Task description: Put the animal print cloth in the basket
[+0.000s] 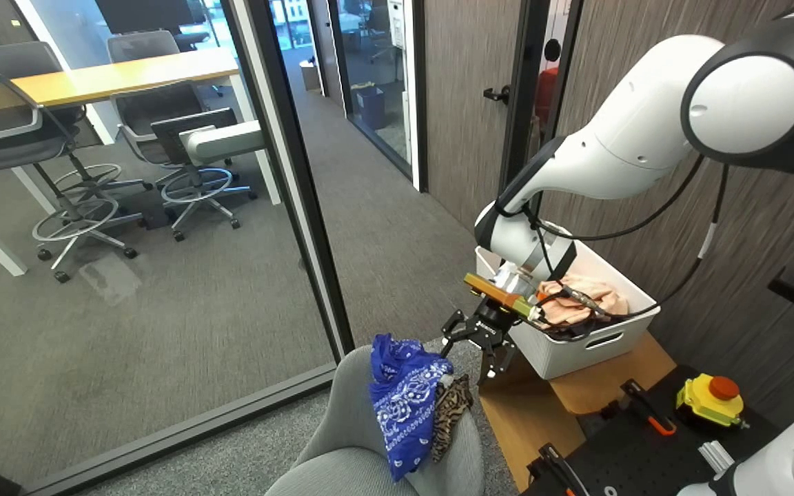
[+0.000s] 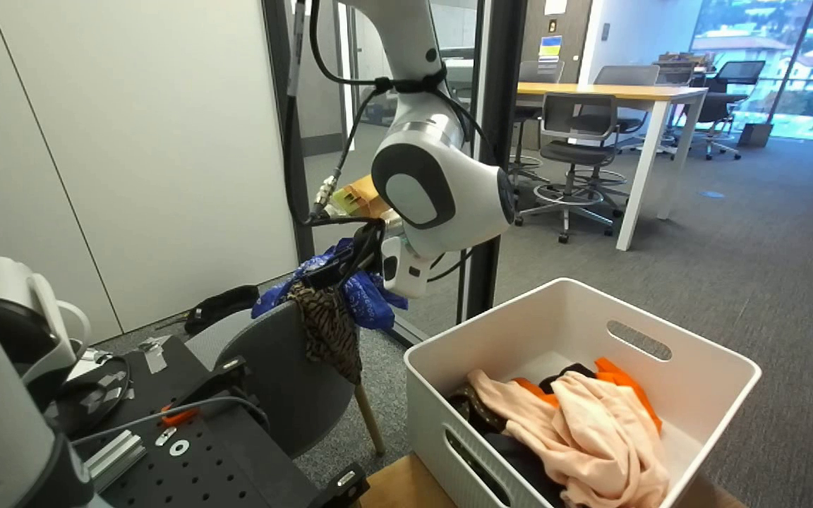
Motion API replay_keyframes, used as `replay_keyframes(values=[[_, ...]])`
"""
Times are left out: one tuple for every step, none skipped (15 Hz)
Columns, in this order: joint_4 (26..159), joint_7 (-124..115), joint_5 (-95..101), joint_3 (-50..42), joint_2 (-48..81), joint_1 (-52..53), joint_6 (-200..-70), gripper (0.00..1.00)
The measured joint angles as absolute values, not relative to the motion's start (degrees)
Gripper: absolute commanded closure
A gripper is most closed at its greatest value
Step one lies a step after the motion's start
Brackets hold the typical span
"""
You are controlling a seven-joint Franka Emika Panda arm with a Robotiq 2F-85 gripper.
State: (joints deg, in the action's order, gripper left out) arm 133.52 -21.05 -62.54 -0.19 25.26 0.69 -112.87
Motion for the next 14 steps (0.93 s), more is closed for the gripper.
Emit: replay_keyframes(values=[[133.6,-21.7,-63.1,-0.2,25.8,0.9,-112.9,0.00],[133.6,-22.4,-63.9,-0.2,26.4,1.2,-112.9,0.00],[133.6,-23.3,-64.7,-0.2,26.8,1.5,-113.1,0.00],[133.7,-24.3,-65.3,-0.2,27.3,1.8,-113.2,0.00],[133.8,-25.5,-65.7,-0.2,27.6,2.2,-113.6,0.00],[134.1,-26.7,-66.0,-0.2,27.8,2.5,-114.1,0.00],[134.5,-27.8,-66.3,-0.2,27.9,2.8,-114.6,0.00],[134.9,-28.7,-66.7,-0.3,27.8,3.0,-115.1,0.00],[135.3,-29.5,-66.9,-0.4,27.7,3.1,-115.3,0.00],[135.6,-30.3,-66.9,-0.6,27.5,3.1,-115.6,0.00],[135.9,-31.0,-66.9,-0.7,27.4,3.1,-116.1,0.00],[136.2,-31.7,-66.9,-0.9,27.4,3.1,-116.7,0.00],[136.6,-32.4,-66.9,-1.0,27.4,3.1,-117.6,0.00],[137.1,-32.8,-67.0,-1.1,27.5,3.1,-118.7,0.00]])
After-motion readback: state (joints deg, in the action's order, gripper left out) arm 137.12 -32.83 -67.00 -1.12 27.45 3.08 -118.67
